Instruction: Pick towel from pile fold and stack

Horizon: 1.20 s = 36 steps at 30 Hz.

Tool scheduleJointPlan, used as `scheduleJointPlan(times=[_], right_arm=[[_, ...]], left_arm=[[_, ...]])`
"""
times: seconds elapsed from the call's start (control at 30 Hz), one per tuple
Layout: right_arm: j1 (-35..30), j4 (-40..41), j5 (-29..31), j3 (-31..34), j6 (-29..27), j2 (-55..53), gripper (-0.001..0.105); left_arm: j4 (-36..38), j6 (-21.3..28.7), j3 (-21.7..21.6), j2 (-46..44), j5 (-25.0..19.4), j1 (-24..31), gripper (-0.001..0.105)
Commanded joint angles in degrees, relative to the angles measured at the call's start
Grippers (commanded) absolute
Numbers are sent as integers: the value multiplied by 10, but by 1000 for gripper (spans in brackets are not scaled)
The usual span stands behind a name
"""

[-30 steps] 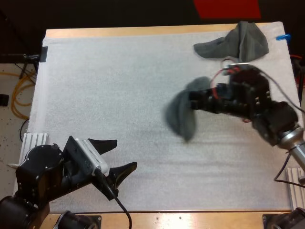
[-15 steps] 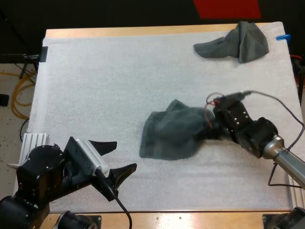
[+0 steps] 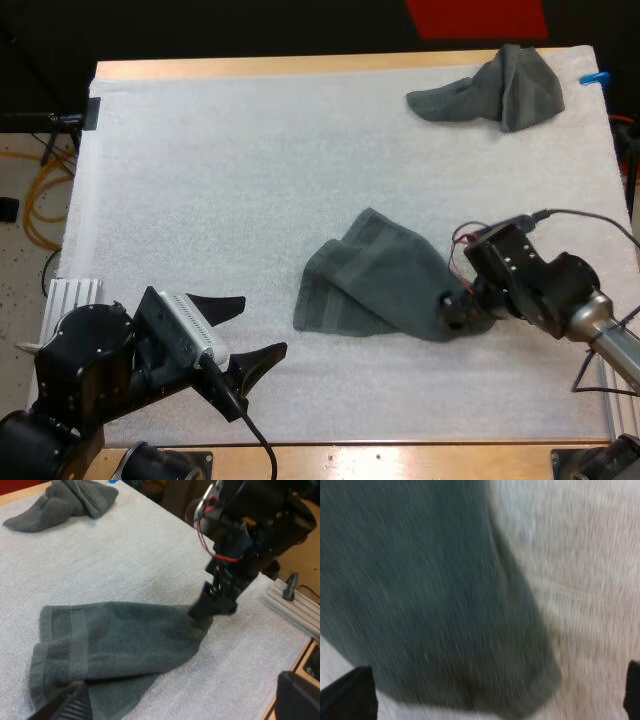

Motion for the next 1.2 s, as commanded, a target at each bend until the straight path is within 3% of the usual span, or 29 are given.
scheduleJointPlan(times=[0.0,0.17,0.37,0.47,0.57,0.73,0.8,1.17], right_arm=[[-2,-28,-6,-4,-5,-8,96],[-2,-148,-92,-5,-5,5,96],[-2,-265,-95,-5,-5,63,95],[-2,-280,-95,-29,-5,107,95],[-2,-280,-95,-71,-17,160,93],[-2,-276,-77,-166,-25,243,63],[-2,-260,-71,-206,-31,273,57],[-2,-63,-71,-427,-99,439,61]], left_arm=[[2,1,-3,-3,-7,-2,72],[2,1,12,-3,-14,-2,72],[10,-10,38,-3,-14,-2,72],[12,-18,45,-3,-8,-2,72],[11,-17,45,-3,-7,-2,72],[11,-17,45,-3,-7,-2,72],[11,-17,45,-3,-7,-2,72],[11,-17,45,-3,-7,-2,72]])
